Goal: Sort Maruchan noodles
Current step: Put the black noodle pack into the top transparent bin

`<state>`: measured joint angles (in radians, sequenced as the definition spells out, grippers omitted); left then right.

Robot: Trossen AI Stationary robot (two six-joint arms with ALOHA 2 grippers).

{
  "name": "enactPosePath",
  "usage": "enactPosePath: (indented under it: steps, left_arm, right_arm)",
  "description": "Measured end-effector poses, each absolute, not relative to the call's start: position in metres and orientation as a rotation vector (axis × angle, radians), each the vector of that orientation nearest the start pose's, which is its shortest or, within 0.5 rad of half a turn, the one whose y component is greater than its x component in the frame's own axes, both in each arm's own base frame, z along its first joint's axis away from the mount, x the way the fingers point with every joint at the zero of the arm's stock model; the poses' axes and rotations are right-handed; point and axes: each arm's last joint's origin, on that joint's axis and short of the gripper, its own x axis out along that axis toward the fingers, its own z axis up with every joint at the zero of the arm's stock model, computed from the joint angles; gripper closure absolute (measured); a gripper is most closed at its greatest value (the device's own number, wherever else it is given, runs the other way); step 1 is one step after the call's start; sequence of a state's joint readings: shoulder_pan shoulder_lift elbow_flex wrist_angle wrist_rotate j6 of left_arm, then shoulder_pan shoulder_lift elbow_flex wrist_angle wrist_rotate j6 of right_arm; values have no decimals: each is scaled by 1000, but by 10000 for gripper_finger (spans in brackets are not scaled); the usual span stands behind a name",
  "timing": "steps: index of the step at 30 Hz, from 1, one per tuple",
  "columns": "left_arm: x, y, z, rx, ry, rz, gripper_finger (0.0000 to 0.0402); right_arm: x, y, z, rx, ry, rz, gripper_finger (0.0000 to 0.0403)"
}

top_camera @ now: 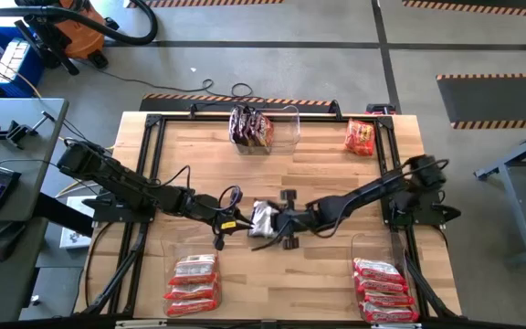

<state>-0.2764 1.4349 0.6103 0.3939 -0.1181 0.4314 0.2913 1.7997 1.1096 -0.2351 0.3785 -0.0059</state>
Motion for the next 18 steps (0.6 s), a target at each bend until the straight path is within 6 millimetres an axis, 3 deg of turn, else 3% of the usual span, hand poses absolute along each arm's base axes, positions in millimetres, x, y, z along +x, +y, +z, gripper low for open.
enactPosePath:
  steps: [2, 6, 12, 18]
  left_arm:
    - [272, -73, 183, 511, 413, -248, 362]
    - [272, -71, 182, 503, 423, -241, 362]
    - [272, -70, 182, 495, 426, -236, 362]
    - [272, -70, 182, 494, 428, -237, 362]
  right_arm:
    - [350, 97, 186, -271, 837, -43, 403]
    - [352, 112, 185, -186, 806, 68, 403]
    - [354, 124, 153, -202, 879, 39, 403]
    - [349, 110, 135, -204, 1006, -147, 403]
